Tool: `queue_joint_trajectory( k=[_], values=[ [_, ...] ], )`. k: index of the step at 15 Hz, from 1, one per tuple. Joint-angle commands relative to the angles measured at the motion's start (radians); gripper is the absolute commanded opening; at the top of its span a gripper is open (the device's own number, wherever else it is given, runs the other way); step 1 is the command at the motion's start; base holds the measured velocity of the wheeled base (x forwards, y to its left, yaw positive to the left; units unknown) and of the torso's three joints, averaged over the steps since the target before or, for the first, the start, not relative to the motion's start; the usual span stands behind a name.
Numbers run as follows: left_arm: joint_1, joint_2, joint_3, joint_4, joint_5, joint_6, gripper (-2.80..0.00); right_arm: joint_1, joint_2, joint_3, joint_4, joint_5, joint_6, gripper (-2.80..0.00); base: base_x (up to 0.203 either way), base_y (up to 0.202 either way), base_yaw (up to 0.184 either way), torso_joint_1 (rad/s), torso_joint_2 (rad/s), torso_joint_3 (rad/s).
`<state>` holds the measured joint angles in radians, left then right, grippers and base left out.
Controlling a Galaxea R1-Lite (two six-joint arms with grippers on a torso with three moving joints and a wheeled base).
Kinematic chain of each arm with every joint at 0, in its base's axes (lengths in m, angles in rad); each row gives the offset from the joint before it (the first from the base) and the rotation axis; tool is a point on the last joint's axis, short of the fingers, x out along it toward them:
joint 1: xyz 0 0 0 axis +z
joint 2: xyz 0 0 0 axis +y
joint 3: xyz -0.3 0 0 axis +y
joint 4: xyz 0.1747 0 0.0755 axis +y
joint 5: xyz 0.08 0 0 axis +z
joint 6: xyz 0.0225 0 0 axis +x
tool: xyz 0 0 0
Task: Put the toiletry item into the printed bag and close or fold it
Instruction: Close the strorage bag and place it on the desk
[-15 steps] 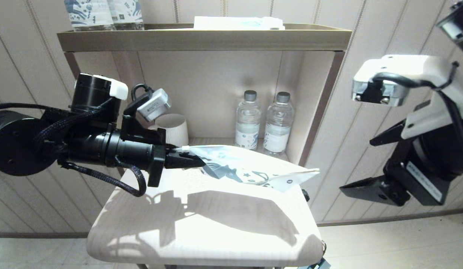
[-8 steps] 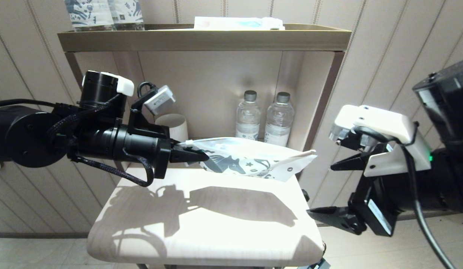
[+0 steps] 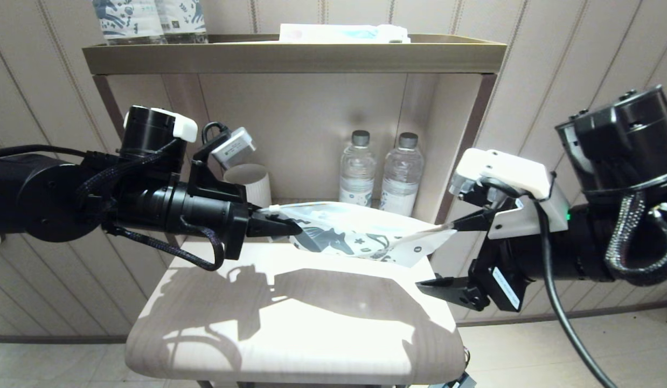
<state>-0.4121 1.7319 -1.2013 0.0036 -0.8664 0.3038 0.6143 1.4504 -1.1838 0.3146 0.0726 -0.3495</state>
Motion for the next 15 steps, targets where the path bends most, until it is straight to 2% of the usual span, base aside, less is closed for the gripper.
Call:
queue_joint_trajectory(
  k=[1, 2, 3, 4, 15],
  values=[
    [-0.001, -0.002, -0.001, 0.001, -0.006, 0.001, -2.8, 0.001, 0.037, -0.003, -0.016, 0.001, -0.006, 0.0, 0.0, 0.0, 0.0, 0.0, 0.0, 0.0],
    [0.001, 0.001, -0.002, 0.001, -0.008, 0.001, -2.8, 0.002, 0.049, -0.005, -0.031, 0.001, -0.01, 0.0, 0.0, 0.0, 0.0, 0.0, 0.0, 0.0],
    [0.001, 0.003, -0.003, 0.0, -0.008, 0.001, -2.8, 0.004, 0.056, -0.007, -0.034, 0.001, -0.012, -2.8, 0.0, 0.0, 0.0, 0.0, 0.0, 0.0],
    [0.001, 0.003, -0.003, -0.001, -0.008, 0.001, -2.8, 0.004, 0.06, -0.015, -0.034, 0.001, -0.014, 0.0, 0.0, 0.0, 0.0, 0.0, 0.0, 0.0],
    [0.001, 0.011, -0.015, 0.002, -0.01, -0.007, -2.8, -0.005, 0.034, -0.018, -0.03, 0.0, -0.012, 0.0, 0.0, 0.0, 0.0, 0.0, 0.0, 0.0]
  ],
)
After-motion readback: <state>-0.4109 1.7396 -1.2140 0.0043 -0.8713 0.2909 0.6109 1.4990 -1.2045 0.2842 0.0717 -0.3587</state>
